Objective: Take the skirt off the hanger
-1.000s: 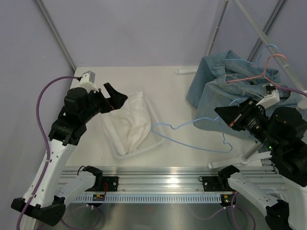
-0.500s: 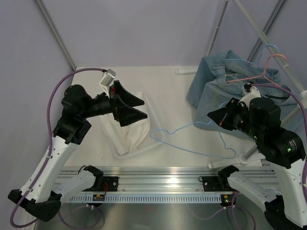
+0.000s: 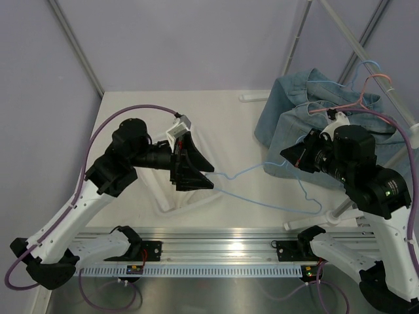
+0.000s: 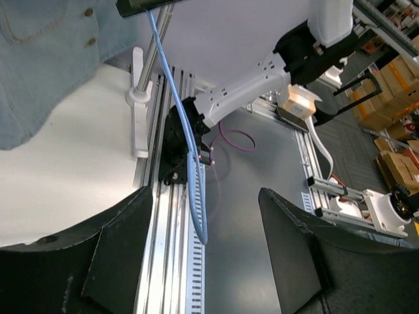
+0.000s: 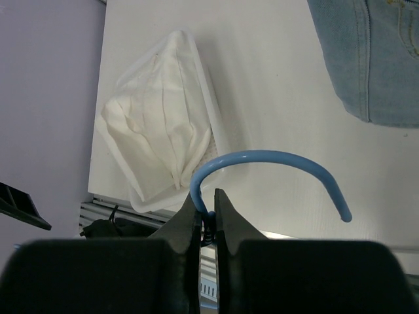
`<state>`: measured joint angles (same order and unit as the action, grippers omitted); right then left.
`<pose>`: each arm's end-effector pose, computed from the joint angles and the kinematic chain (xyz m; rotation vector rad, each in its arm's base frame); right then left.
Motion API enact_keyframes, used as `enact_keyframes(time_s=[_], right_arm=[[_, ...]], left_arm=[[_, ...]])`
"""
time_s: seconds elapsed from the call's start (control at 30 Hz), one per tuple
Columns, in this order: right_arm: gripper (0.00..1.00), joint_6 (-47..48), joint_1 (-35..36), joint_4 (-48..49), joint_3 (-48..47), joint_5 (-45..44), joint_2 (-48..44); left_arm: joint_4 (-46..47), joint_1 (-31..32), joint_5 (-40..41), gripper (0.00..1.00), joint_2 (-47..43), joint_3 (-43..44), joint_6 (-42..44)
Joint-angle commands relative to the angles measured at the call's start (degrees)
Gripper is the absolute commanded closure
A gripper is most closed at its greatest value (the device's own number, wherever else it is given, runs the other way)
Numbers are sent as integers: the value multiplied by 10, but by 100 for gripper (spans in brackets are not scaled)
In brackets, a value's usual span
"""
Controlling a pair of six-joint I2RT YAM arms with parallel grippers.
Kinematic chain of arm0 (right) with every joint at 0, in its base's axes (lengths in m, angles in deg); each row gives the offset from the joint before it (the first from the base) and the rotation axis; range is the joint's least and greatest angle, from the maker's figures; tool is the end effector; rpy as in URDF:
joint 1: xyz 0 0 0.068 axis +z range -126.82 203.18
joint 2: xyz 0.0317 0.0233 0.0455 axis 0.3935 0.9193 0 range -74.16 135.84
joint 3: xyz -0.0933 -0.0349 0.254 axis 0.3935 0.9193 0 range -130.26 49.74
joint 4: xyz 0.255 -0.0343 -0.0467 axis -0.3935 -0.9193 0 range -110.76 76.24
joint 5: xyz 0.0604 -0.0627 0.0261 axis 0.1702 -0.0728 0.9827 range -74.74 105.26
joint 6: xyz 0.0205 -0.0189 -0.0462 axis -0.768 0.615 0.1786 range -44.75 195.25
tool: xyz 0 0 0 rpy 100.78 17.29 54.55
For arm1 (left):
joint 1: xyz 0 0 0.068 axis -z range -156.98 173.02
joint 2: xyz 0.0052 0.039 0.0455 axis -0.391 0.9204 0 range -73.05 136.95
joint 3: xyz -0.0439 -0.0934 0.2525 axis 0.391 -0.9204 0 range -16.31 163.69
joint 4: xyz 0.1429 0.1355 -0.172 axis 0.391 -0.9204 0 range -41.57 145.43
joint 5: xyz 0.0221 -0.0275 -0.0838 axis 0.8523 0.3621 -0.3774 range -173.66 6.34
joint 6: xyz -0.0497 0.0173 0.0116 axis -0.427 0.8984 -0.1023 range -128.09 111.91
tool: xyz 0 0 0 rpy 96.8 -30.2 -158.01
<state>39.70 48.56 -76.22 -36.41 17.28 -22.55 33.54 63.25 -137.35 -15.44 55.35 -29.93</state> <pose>0.1084 0.0530 0.4574 0.1664 2.1247 0.6827 0.1310 -0.1485 0.4411 1.0488 1.6151 -1.5561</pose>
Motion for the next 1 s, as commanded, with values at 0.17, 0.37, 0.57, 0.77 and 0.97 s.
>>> enact_keyframes(time_s=[0.17,0.37,0.57,0.77,0.97], right_arm=[[100,14,2,17,-21,-11,6],[100,14,3,16,-24,-8,-2],[50,20,2,19,-45,6,-10],[1,1,2,8,-83,-34,-57],[1,-13,1,9,-124,-43,-113]], left_arm=[[-68,42,65,45,9,43,52],[-104,49,123,100,25,72,46],[-151,52,216,100,31,95,69],[-225,53,314,100,26,142,109],[-274,52,454,100,30,185,139]])
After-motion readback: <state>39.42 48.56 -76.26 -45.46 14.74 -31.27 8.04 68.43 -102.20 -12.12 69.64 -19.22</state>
